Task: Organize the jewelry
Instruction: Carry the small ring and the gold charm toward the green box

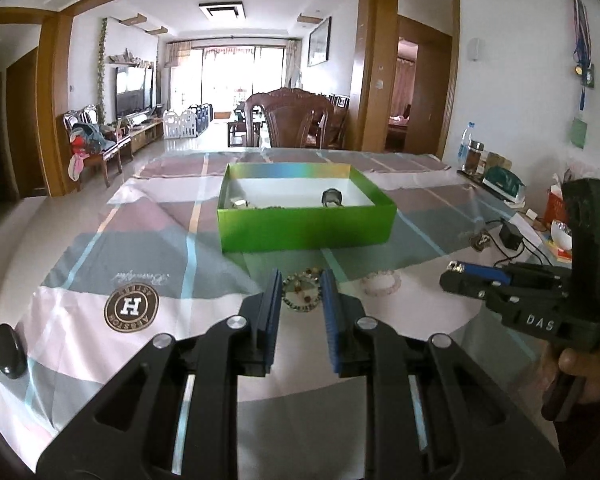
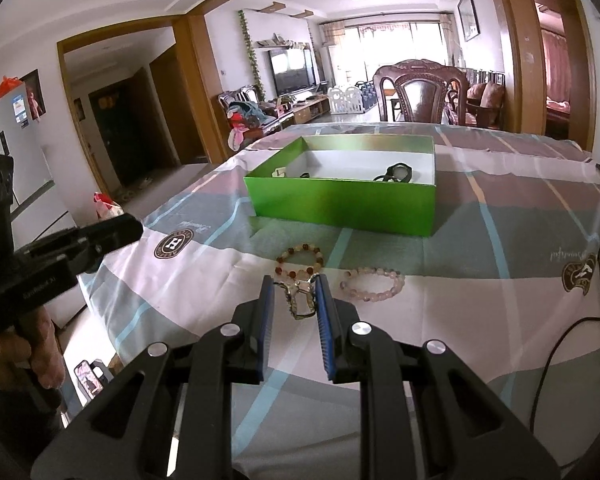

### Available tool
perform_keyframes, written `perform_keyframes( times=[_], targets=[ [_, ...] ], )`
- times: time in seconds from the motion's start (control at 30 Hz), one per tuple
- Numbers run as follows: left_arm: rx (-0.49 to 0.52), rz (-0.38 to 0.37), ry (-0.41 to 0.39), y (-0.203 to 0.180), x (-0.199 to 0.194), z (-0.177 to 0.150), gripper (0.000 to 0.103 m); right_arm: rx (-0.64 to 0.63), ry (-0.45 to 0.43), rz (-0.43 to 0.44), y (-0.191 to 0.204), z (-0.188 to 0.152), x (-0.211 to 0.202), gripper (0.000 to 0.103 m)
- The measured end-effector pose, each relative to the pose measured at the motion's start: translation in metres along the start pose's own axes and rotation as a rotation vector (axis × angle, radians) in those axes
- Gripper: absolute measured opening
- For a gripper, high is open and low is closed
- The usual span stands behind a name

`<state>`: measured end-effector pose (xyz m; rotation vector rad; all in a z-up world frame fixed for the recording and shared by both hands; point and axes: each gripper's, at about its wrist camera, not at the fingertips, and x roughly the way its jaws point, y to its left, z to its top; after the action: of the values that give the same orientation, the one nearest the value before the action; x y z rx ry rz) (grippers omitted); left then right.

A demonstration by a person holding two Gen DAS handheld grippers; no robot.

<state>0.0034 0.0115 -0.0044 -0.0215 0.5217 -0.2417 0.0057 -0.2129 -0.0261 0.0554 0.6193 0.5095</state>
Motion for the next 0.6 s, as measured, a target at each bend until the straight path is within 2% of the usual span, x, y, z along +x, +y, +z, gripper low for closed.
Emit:
perform_keyframes(
  times=[0.6],
  targets=[
    [-0.009, -0.011, 0.026, -0.0024, 0.0055, -0.0079, 0.02, 0.008, 0.007, -0.005, -0.0021, -0.0024, -0.001, 0.021]
  ],
)
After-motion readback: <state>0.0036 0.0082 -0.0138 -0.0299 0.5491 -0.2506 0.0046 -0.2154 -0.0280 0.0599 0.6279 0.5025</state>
